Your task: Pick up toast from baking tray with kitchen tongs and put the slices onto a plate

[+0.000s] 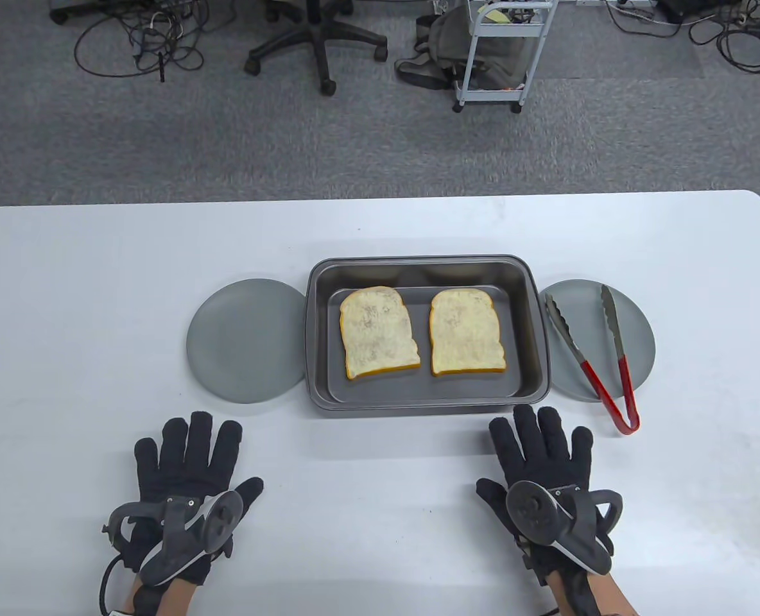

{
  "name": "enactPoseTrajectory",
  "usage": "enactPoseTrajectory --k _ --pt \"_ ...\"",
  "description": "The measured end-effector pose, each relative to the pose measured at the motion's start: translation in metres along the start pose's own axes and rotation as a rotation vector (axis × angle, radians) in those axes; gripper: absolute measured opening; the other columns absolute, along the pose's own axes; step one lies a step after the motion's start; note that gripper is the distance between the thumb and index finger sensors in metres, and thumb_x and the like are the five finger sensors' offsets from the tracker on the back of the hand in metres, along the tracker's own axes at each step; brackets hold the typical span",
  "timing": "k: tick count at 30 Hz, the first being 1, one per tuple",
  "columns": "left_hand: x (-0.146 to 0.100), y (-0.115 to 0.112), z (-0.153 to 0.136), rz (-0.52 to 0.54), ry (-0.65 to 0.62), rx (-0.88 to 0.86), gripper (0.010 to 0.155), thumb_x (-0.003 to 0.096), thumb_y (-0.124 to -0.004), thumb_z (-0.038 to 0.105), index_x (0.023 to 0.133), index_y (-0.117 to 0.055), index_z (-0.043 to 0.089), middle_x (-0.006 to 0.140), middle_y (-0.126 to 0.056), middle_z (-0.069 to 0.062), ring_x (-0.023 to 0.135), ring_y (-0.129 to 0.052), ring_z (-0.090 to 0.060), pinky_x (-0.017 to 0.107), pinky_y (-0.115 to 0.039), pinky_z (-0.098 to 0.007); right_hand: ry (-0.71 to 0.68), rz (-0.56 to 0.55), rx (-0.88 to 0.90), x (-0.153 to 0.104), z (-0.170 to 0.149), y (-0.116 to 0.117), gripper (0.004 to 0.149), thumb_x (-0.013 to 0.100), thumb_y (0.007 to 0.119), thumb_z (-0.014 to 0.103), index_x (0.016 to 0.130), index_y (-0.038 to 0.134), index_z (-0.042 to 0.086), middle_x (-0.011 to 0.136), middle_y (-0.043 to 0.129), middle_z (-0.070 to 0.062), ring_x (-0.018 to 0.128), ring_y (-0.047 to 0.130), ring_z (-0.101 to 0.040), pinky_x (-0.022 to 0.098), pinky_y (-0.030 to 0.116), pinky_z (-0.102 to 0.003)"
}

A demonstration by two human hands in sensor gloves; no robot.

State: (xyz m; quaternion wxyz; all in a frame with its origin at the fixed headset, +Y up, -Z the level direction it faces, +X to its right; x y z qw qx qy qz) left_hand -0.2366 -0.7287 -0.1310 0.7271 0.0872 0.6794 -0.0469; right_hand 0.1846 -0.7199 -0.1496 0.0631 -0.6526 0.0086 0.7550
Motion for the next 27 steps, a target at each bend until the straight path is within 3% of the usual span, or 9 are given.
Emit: enactPoseTrajectory --k 20,27 --pt "-0.002 0.002 0.0 0.009 -0.001 -0.001 0.085 0.0386 -0.051 0.079 0.111 -0.034 0.039 0.124 -0.04 -0.005 0.112 -0.041 -0.044 0.076 -0.039 -0.073 0.018 0.002 0.037 -0.002 -0.005 0.0 0.085 0.034 0.084 0.062 0.106 0.054 0.029 0.119 0.046 -0.008 0.11 0.045 -0.042 0.075 0.033 -0.074" --pt "-0.003 0.004 0.0 0.02 -0.001 -0.009 0.085 0.0385 -0.051 0.079 0.111 -0.035 0.038 0.124 -0.041 -0.006 0.111 -0.042 -0.045 0.076 -0.039 -0.073 0.077 -0.03 0.029 0.01 -0.018 -0.005 0.086 0.034 0.086 0.06 0.106 0.055 0.024 0.116 0.05 -0.013 0.108 0.051 -0.042 0.075 0.036 -0.074"
Point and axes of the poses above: the tracker on the back of each hand, its own z axis roughly to the thumb side, its own x axis roughly from the wrist to the fingertips, y = z × x, the point moved 5 cm from there along x, roughly from the wrist to the fingertips
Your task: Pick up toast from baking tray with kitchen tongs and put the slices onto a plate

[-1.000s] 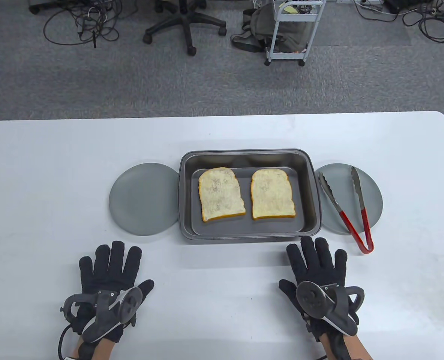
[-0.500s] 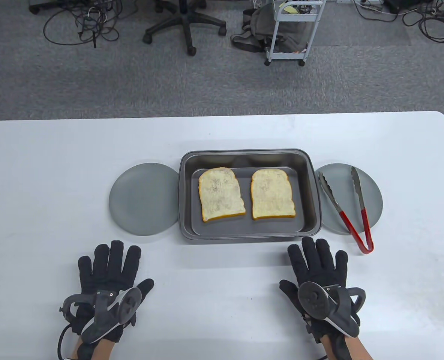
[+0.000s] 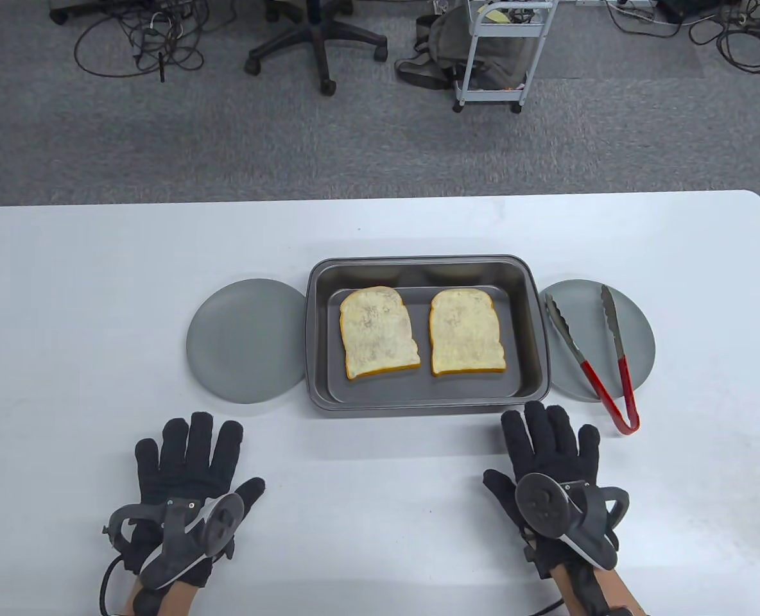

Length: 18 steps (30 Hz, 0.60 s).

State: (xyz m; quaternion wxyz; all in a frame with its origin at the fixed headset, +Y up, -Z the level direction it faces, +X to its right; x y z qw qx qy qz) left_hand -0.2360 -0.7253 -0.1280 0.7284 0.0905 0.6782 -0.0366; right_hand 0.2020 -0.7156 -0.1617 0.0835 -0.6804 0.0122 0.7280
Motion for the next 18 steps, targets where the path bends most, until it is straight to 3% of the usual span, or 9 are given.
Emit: enactPoseTrajectory --k 8,18 --pt "-0.001 0.0 0.0 0.005 -0.005 -0.015 0.085 0.0386 -0.052 0.079 0.111 -0.036 0.038 0.124 -0.042 -0.006 0.111 -0.043 -0.045 0.077 -0.04 -0.073 0.154 -0.011 -0.049 0.037 -0.037 -0.015 0.092 0.033 0.086 0.062 0.106 0.05 0.019 0.112 0.053 -0.014 0.103 0.058 -0.041 0.074 0.045 -0.072" --pt "0.003 -0.001 -0.003 -0.005 -0.003 -0.038 0.085 0.0385 -0.052 0.079 0.112 -0.036 0.038 0.123 -0.043 -0.006 0.111 -0.043 -0.044 0.077 -0.039 -0.073 0.374 0.063 -0.05 0.09 -0.092 -0.021 0.093 0.033 0.089 0.06 0.105 0.048 0.019 0.11 0.054 -0.012 0.102 0.061 -0.039 0.074 0.048 -0.071"
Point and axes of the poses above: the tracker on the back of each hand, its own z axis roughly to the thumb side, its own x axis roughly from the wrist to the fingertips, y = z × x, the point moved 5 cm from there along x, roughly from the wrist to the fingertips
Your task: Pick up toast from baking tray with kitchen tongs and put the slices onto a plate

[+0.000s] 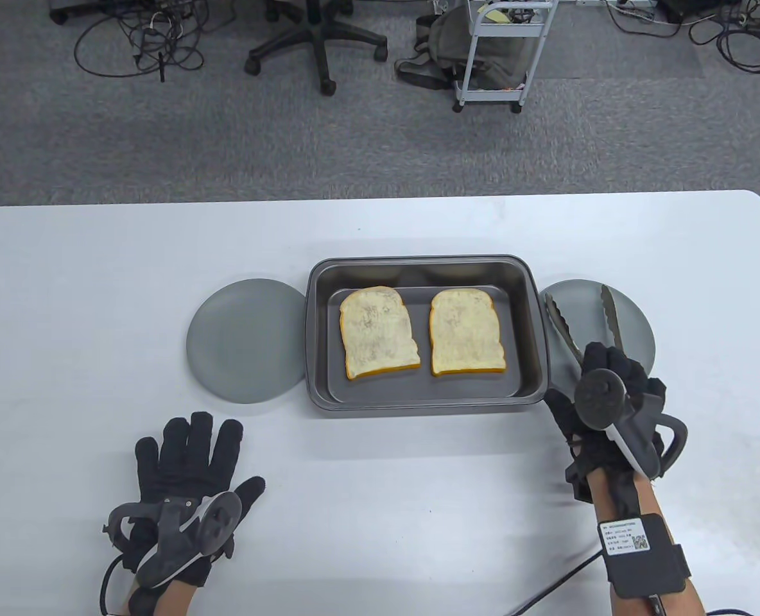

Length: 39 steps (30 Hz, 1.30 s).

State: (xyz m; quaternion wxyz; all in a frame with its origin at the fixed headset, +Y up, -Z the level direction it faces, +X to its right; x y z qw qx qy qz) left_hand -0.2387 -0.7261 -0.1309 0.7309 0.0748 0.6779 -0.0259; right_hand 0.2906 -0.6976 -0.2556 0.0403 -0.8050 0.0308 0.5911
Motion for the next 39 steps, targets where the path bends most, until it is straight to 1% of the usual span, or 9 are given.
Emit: enactPoseTrajectory --k 2,5,8,10,18,23,28,37,39 --pt "0.001 -0.001 -0.001 -0.007 0.002 -0.002 0.085 0.0385 -0.052 0.079 0.112 -0.036 0.038 0.123 -0.043 -0.006 0.111 -0.043 -0.044 0.077 -0.039 -0.073 0.04 0.008 -0.007 0.012 -0.007 0.001 0.093 0.033 0.09 0.06 0.104 0.048 0.018 0.109 0.055 -0.011 0.101 0.063 -0.038 0.074 0.049 -0.07" --pt "0.001 -0.001 -0.002 -0.008 0.003 -0.011 0.085 0.0385 -0.052 0.079 0.112 -0.036 0.038 0.123 -0.044 -0.007 0.111 -0.043 -0.044 0.077 -0.039 -0.074 0.107 0.06 -0.044 0.027 -0.019 0.006 0.094 0.032 0.089 0.062 0.104 0.048 0.018 0.107 0.057 -0.011 0.099 0.066 -0.037 0.074 0.05 -0.07" --pt "0.001 0.0 -0.003 -0.003 0.006 -0.022 0.085 0.0386 -0.052 0.079 0.112 -0.036 0.038 0.123 -0.045 -0.007 0.111 -0.044 -0.044 0.077 -0.039 -0.074 0.193 0.169 -0.067 0.038 -0.036 0.017 0.095 0.032 0.087 0.065 0.104 0.046 0.017 0.107 0.055 -0.011 0.099 0.065 -0.037 0.074 0.051 -0.07" --pt "0.001 -0.001 -0.003 -0.004 0.006 -0.026 0.085 0.0385 -0.052 0.079 0.112 -0.037 0.038 0.123 -0.045 -0.007 0.111 -0.044 -0.044 0.077 -0.039 -0.074 0.235 0.218 -0.044 0.042 -0.044 0.023 0.096 0.033 0.088 0.065 0.103 0.045 0.017 0.107 0.055 -0.011 0.099 0.064 -0.037 0.074 0.05 -0.07" --pt "0.002 0.0 -0.005 -0.005 0.005 -0.055 0.085 0.0386 -0.053 0.079 0.112 -0.038 0.038 0.122 -0.047 -0.006 0.111 -0.045 -0.044 0.077 -0.039 -0.074 0.308 0.291 -0.026 0.052 -0.058 0.04 0.095 0.032 0.089 0.064 0.103 0.049 0.015 0.103 0.063 -0.013 0.094 0.071 -0.037 0.073 0.053 -0.068" --pt "0.002 0.0 -0.006 -0.004 0.006 -0.055 0.085 0.0388 -0.053 0.079 0.112 -0.038 0.038 0.122 -0.047 -0.007 0.111 -0.045 -0.044 0.077 -0.039 -0.074 0.327 0.306 -0.06 0.054 -0.055 0.043 0.095 0.031 0.089 0.065 0.103 0.053 0.014 0.099 0.068 -0.014 0.088 0.074 -0.036 0.071 0.055 -0.067" --pt "0.002 0.001 -0.006 -0.004 0.007 -0.054 0.085 0.0387 -0.053 0.079 0.112 -0.038 0.038 0.122 -0.047 -0.006 0.111 -0.045 -0.044 0.077 -0.039 -0.074 0.344 0.313 -0.097 0.055 -0.051 0.045 0.095 0.031 0.089 0.065 0.104 0.056 0.013 0.099 0.069 -0.016 0.087 0.075 -0.038 0.071 0.054 -0.068" --pt "0.002 0.0 -0.005 -0.017 0.002 -0.048 0.085 0.0387 -0.052 0.079 0.112 -0.038 0.037 0.122 -0.048 -0.007 0.111 -0.045 -0.044 0.076 -0.039 -0.074 0.372 0.29 -0.1 0.053 -0.049 0.045 0.094 0.032 0.089 0.064 0.104 0.058 0.012 0.099 0.069 -0.018 0.086 0.075 -0.039 0.07 0.056 -0.067" --pt "0.002 0.0 -0.005 -0.016 -0.001 -0.056 0.085 0.0387 -0.051 0.079 0.112 -0.038 0.037 0.122 -0.048 -0.007 0.111 -0.045 -0.044 0.076 -0.039 -0.074 0.383 0.259 -0.087 0.051 -0.048 0.044 0.092 0.033 0.089 0.062 0.103 0.059 0.012 0.098 0.07 -0.019 0.086 0.075 -0.04 0.07 0.057 -0.067"
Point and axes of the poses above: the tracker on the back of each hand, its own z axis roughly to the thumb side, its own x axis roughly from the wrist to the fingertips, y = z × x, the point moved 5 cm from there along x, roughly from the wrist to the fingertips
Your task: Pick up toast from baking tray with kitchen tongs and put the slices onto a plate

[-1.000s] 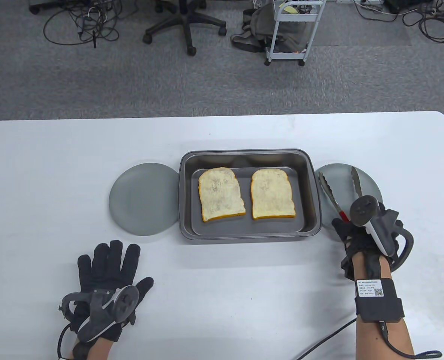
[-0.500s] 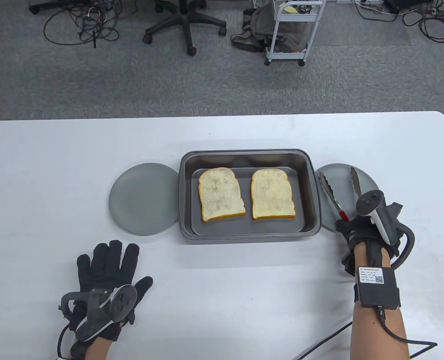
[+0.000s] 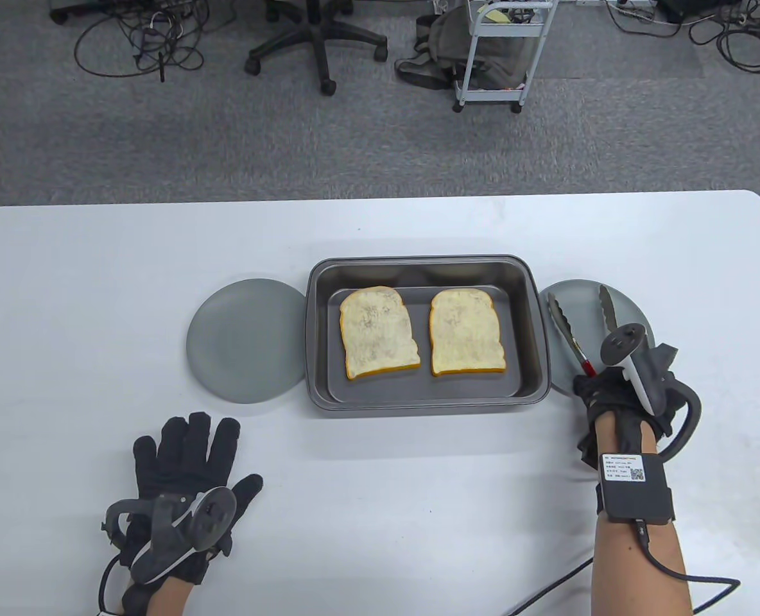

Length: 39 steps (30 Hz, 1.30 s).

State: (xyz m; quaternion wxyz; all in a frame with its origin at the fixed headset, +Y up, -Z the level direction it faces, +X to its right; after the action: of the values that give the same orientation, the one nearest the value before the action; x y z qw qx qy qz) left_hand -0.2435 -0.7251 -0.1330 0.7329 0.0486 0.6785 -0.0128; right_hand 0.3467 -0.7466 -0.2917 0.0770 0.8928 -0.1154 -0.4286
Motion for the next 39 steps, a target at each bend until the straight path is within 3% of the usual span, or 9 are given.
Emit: enactPoseTrajectory --k 9,16,23,30,39 --pt "0.0 0.001 -0.001 0.016 0.0 -0.015 0.085 0.0388 -0.051 0.078 0.112 -0.039 0.037 0.122 -0.048 -0.007 0.111 -0.045 -0.044 0.076 -0.039 -0.074 -0.011 -0.081 0.136 -0.005 -0.008 -0.011 0.082 0.037 0.09 0.052 0.102 0.061 0.012 0.098 0.07 -0.018 0.086 0.076 -0.041 0.07 0.058 -0.067" --pt "0.0 0.001 0.0 0.017 -0.002 -0.024 0.084 0.039 -0.051 0.078 0.112 -0.039 0.037 0.122 -0.048 -0.007 0.111 -0.045 -0.044 0.076 -0.039 -0.074 -0.104 -0.152 0.22 -0.03 -0.006 -0.046 0.084 0.036 0.091 0.053 0.102 0.058 0.013 0.102 0.068 -0.018 0.092 0.076 -0.043 0.07 0.059 -0.068" --pt "-0.001 0.002 -0.001 0.024 -0.001 -0.033 0.084 0.039 -0.051 0.078 0.112 -0.039 0.037 0.122 -0.048 -0.007 0.111 -0.045 -0.044 0.076 -0.039 -0.074 -0.243 -0.213 0.337 -0.069 -0.002 -0.072 0.088 0.034 0.092 0.056 0.102 0.057 0.013 0.093 0.076 -0.02 0.074 0.092 -0.038 0.063 0.072 -0.062" --pt "-0.001 0.003 -0.001 0.027 -0.002 -0.033 0.084 0.0391 -0.052 0.078 0.112 -0.037 0.037 0.122 -0.048 -0.007 0.111 -0.046 -0.044 0.076 -0.039 -0.074 -0.362 -0.229 0.466 -0.107 -0.002 -0.067 0.091 0.032 0.093 0.059 0.101 0.057 0.012 0.09 0.077 -0.021 0.065 0.095 -0.036 0.054 0.082 -0.06" --pt "-0.002 0.003 -0.001 0.024 0.0 -0.035 0.084 0.0392 -0.052 0.078 0.112 -0.038 0.037 0.122 -0.049 -0.007 0.111 -0.046 -0.044 0.076 -0.04 -0.074 -0.452 -0.3 0.418 -0.142 -0.004 -0.042 0.091 0.032 0.093 0.06 0.101 0.058 0.012 0.089 0.079 -0.02 0.063 0.096 -0.035 0.053 0.083 -0.058"
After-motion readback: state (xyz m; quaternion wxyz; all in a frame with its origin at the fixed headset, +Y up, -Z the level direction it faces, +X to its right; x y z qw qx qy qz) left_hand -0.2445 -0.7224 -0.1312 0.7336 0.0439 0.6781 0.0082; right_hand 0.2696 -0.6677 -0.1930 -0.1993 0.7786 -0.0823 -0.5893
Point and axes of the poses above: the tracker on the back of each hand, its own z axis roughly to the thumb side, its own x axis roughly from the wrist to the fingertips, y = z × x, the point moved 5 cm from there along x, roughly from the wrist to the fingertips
